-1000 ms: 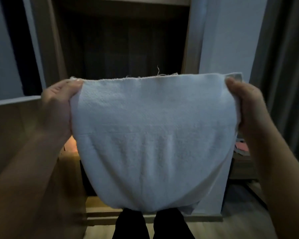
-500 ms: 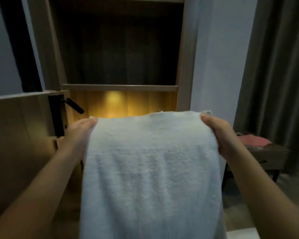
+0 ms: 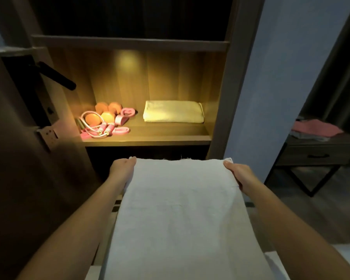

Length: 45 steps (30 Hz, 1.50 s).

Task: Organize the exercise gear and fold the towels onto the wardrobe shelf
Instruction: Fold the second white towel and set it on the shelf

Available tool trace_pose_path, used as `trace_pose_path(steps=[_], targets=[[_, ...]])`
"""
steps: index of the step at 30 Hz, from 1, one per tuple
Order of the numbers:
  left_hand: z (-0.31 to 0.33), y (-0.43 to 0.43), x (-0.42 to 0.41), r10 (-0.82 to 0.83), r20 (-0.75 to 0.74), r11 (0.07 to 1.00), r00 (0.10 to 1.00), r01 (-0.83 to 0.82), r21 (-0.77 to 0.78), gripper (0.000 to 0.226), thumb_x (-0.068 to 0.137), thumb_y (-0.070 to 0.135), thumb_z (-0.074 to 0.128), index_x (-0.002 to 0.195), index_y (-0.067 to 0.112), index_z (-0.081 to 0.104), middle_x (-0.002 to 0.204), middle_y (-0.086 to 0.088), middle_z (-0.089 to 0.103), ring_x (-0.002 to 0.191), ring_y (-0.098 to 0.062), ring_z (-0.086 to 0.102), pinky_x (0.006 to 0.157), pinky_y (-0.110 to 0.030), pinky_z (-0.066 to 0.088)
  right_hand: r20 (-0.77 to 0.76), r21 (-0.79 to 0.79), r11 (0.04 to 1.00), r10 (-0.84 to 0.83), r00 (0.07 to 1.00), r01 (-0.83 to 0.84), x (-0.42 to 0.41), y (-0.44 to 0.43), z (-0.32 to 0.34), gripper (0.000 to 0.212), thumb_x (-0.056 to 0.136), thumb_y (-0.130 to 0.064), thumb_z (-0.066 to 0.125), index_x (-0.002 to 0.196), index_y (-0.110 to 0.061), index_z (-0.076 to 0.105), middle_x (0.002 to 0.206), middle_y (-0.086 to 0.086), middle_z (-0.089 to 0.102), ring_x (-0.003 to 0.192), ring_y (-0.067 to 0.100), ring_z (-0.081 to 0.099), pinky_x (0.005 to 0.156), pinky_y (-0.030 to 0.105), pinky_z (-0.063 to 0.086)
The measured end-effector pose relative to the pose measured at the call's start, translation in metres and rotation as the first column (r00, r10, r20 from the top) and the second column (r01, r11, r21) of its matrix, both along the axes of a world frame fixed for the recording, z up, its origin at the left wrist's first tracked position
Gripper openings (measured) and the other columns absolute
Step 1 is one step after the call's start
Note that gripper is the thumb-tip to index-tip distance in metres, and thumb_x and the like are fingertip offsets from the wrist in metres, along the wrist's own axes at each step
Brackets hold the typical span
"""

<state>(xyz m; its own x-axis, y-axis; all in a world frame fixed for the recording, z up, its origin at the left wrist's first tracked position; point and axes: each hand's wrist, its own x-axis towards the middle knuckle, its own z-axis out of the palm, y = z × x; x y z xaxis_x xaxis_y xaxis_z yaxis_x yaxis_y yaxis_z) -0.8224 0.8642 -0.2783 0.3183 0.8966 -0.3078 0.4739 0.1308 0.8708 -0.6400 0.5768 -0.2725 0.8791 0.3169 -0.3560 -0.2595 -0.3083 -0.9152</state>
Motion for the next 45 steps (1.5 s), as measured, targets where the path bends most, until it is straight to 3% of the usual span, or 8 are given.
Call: trace_pose_path(steps=[4, 8, 14, 24, 30, 36, 42, 45], targets=[[-0.059, 0.001, 0.003, -0.118, -0.154, 0.993, 0.981, 0.118, -0.01, 0.038, 0.1, 0.035, 0.047, 0.113, 0.003, 0.061, 0.108, -0.022, 0.064, 0.095, -0.041, 0.062, 0.069, -0.035, 0.046, -0.11, -0.241, 0.967, 0.062, 0.992, -0.087, 0.004, 0.022, -0.044, 0.052, 0.101, -0.044, 0.044, 0.122, 0.002, 0.057, 0.09, 0.013, 0.064, 0.085, 0.031, 0.063, 0.067, 0.033, 0.047], [-0.107, 0.0, -0.002, -0.285, -0.3, 0.947, 0.91, 0.219, -0.234, 0.054, 0.1, 0.042, 0.047, 0.133, 0.0, 0.052, 0.135, -0.02, 0.055, 0.125, -0.036, 0.052, 0.09, -0.035, 0.043, -0.217, -0.441, 0.893, -0.01, 0.976, -0.088, -0.003, 0.041, -0.082, 0.059, 0.104, -0.043, 0.034, 0.141, 0.002, 0.042, 0.144, 0.021, 0.045, 0.128, 0.038, 0.046, 0.105, 0.039, 0.036], [-0.135, 0.003, -0.002, -0.261, -0.242, 0.887, 0.934, 0.133, -0.443, 0.064, 0.09, 0.051, 0.059, 0.135, 0.006, 0.051, 0.13, -0.012, 0.06, 0.112, -0.031, 0.059, 0.098, -0.039, 0.045, -0.332, -0.496, 0.845, 0.031, 0.943, -0.202, -0.009, 0.044, -0.1, 0.047, 0.106, -0.036, 0.032, 0.135, -0.002, 0.048, 0.14, 0.018, 0.049, 0.126, 0.033, 0.048, 0.11, 0.04, 0.034], [-0.129, -0.022, -0.043, -0.339, -0.394, 0.89, 0.854, 0.156, -0.428, 0.044, 0.091, 0.055, 0.057, 0.107, 0.015, 0.055, 0.092, -0.003, 0.059, 0.082, -0.022, 0.057, 0.058, -0.031, 0.043, -0.279, -0.519, 0.825, 0.086, 0.956, -0.226, -0.033, 0.01, -0.112, 0.044, 0.101, -0.042, 0.042, 0.134, -0.014, 0.049, 0.117, 0.011, 0.058, 0.09, 0.023, 0.058, 0.079, 0.036, 0.043], [-0.102, -0.032, -0.04, -0.198, -0.187, 0.98, 0.962, 0.192, -0.048, 0.022, 0.094, 0.041, 0.054, 0.102, 0.021, 0.057, 0.087, 0.005, 0.06, 0.08, -0.015, 0.058, 0.059, -0.028, 0.042, 0.271, -0.342, 0.939, 0.082, 0.959, 0.016, -0.035, 0.006, -0.103, 0.031, 0.099, -0.033, 0.047, 0.119, -0.012, 0.058, 0.111, 0.009, 0.064, 0.094, 0.02, 0.057, 0.076, 0.03, 0.042], [-0.098, -0.035, -0.048, -0.321, -0.308, 0.883, 0.896, 0.166, -0.44, 0.037, 0.091, 0.05, 0.059, 0.099, 0.015, 0.053, 0.092, -0.006, 0.058, 0.082, -0.023, 0.057, 0.069, -0.036, 0.043, -0.278, -0.393, 0.906, 0.044, 0.959, -0.156, -0.037, -0.007, -0.119, 0.055, 0.094, -0.054, 0.05, 0.132, -0.014, 0.05, 0.124, 0.011, 0.059, 0.107, 0.03, 0.059, 0.096, 0.046, 0.048], [-0.111, -0.037, -0.058, -0.381, -0.297, 0.843, 0.876, 0.198, -0.5, 0.052, 0.091, 0.059, 0.052, 0.116, 0.013, 0.058, 0.122, -0.011, 0.06, 0.093, -0.025, 0.057, 0.087, -0.041, 0.045, -0.342, -0.44, 0.858, 0.112, 0.933, -0.264, -0.037, -0.008, -0.124, 0.058, 0.098, -0.053, 0.041, 0.143, -0.016, 0.041, 0.14, 0.011, 0.051, 0.121, 0.034, 0.052, 0.102, 0.047, 0.042], [-0.109, -0.031, -0.05, -0.332, -0.338, 0.908, 0.881, 0.202, -0.368, 0.06, 0.091, 0.054, 0.056, 0.131, 0.009, 0.052, 0.107, -0.008, 0.061, 0.089, -0.024, 0.058, 0.079, -0.039, 0.046, -0.189, -0.506, 0.839, 0.119, 0.975, -0.2, -0.029, 0.004, -0.122, 0.048, 0.101, -0.042, 0.042, 0.14, -0.014, 0.043, 0.136, 0.012, 0.053, 0.113, 0.03, 0.055, 0.09, 0.042, 0.045]])
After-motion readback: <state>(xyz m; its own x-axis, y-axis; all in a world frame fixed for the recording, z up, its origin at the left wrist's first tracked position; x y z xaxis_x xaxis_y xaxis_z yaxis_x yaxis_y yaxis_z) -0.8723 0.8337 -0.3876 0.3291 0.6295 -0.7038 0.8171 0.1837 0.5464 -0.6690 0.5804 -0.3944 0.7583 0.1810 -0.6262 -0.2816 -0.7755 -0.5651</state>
